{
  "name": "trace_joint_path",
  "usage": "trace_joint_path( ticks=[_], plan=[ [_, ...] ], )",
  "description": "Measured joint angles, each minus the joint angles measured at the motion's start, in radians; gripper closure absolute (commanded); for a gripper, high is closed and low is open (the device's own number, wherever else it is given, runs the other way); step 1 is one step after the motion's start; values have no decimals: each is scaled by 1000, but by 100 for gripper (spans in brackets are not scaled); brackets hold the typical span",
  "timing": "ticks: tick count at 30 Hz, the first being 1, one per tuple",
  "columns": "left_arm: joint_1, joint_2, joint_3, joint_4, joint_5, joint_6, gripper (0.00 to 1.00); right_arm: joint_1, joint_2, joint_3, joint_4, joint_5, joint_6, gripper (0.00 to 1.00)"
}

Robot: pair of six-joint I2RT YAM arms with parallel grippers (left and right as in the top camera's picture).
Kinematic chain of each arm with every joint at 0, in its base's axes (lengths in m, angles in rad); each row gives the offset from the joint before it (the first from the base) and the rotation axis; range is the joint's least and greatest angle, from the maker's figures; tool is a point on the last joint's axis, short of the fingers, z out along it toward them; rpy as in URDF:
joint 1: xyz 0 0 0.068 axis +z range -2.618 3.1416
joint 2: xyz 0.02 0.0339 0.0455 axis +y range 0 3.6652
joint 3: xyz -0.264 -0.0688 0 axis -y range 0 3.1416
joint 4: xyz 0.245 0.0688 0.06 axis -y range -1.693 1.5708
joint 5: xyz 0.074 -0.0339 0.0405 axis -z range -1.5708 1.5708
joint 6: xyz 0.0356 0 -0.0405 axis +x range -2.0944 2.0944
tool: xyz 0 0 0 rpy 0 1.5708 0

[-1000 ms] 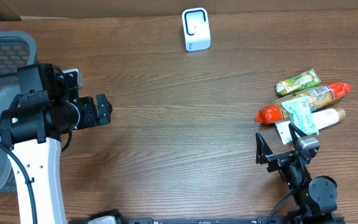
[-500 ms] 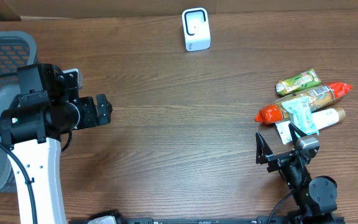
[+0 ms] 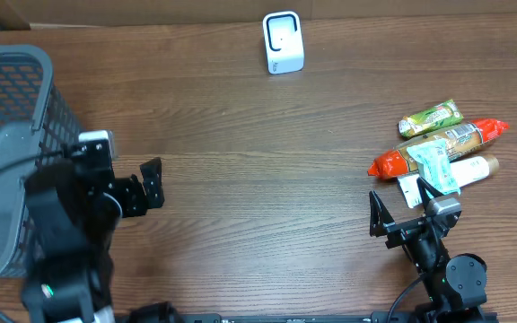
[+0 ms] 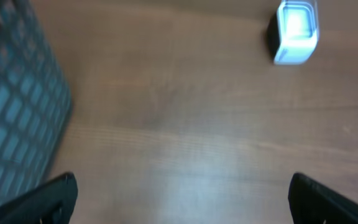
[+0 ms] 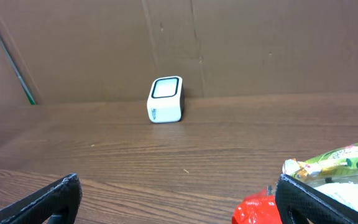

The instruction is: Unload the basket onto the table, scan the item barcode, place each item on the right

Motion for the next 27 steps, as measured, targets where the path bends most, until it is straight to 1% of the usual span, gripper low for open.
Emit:
trace_joint_path(
  ticks=[3, 4, 7, 10, 14, 18, 27],
  plan=[
    [0, -153, -187, 216, 48, 7, 0, 0, 0, 0, 0, 0, 0, 0],
    [0, -183, -221, 250, 64, 8, 0, 0, 0, 0, 0, 0, 0, 0],
    [-5, -295, -378, 464, 109, 12, 0, 0, 0, 0, 0, 0, 0, 0],
    [-35, -406, -528, 613, 141, 27, 0, 0, 0, 0, 0, 0, 0, 0],
    [-86, -521, -694, 761, 159, 67, 0, 0, 0, 0, 0, 0, 0, 0],
    [-120, -605, -805, 812, 166, 105, 1, 0, 0, 0, 0, 0, 0, 0],
    [-124, -747, -943, 819, 151, 130, 0, 0, 0, 0, -1, 0, 0, 0]
  ],
)
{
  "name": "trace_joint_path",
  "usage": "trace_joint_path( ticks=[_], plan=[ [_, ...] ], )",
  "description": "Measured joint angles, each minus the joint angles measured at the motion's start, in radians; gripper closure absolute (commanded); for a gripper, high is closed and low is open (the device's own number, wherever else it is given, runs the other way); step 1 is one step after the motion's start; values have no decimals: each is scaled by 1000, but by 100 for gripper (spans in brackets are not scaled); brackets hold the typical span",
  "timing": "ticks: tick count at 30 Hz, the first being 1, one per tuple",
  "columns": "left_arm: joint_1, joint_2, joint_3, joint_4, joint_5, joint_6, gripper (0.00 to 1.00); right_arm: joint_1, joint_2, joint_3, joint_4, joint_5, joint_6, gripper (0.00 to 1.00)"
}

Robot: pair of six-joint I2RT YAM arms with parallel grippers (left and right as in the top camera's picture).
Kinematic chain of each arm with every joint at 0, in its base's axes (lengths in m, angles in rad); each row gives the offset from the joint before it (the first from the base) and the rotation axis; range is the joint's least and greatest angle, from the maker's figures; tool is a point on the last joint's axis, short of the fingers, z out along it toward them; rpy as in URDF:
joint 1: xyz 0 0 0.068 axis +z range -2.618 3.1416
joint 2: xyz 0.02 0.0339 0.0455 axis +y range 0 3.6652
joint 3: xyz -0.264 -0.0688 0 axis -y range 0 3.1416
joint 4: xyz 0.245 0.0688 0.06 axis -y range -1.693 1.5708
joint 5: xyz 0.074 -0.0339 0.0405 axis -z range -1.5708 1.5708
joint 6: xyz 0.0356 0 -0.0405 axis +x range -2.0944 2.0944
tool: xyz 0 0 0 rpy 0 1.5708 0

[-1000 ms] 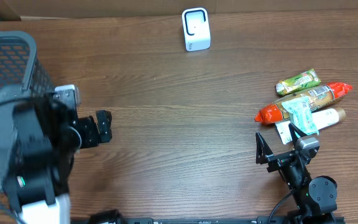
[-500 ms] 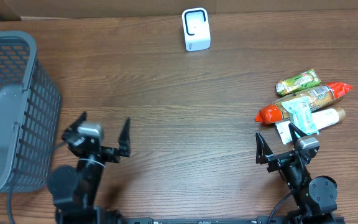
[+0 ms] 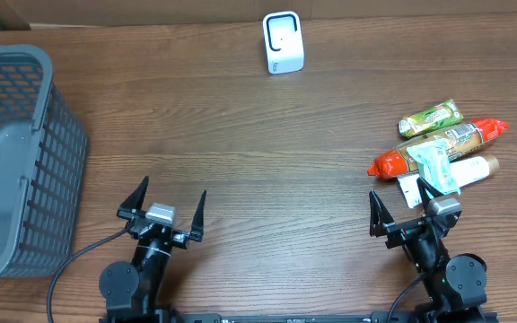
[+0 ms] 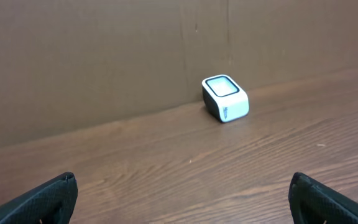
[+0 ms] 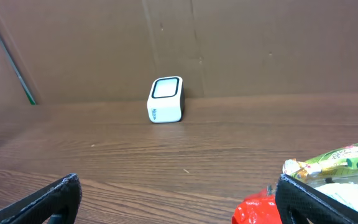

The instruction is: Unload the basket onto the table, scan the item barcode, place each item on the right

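The white barcode scanner [image 3: 283, 42] stands at the back middle of the table, also seen in the left wrist view [image 4: 225, 99] and the right wrist view [image 5: 166, 99]. A pile of packaged items lies at the right: a green packet [image 3: 430, 117], a red-ended wrapper [image 3: 438, 147] and a white tube [image 3: 474, 170]. My left gripper [image 3: 162, 207] rests open at the front left, nothing between its fingers. At the front right my right gripper [image 3: 400, 208] is open, just in front of the pile, its right finger [image 5: 328, 202] beside the red wrapper [image 5: 253, 210].
A grey mesh basket [image 3: 12, 161] stands at the left edge. A brown cardboard wall [image 4: 104, 56] runs along the back of the table.
My left arm has come down from beside the basket to a low rest at the front left, now facing the scanner. The right arm and the items have not moved.
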Motion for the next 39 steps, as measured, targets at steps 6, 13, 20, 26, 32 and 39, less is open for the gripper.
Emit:
trace_joint_path(
  ticks=[6, 13, 20, 26, 32, 39],
  plan=[
    [0, -43, -74, -3, 0, 1, 1, 0, 0, 0, 0, 0, 0, 0],
    [0, -43, -81, -3, 0, 0, 0, 0, 0, 0, 1, 0, 0, 0],
    [0, -43, -81, -3, 0, 0, 0, 0, 0, 0, 0, 0, -1, 0],
    [0, -43, -81, -3, 0, 1, 0, 0, 0, 0, 1, 0, 0, 0],
    [0, -43, -81, -3, 0, 0, 1, 0, 0, 0, 0, 0, 0, 0],
    [0, -43, -81, -3, 0, 0, 1, 0, 0, 0, 0, 0, 0, 0]
  ],
)
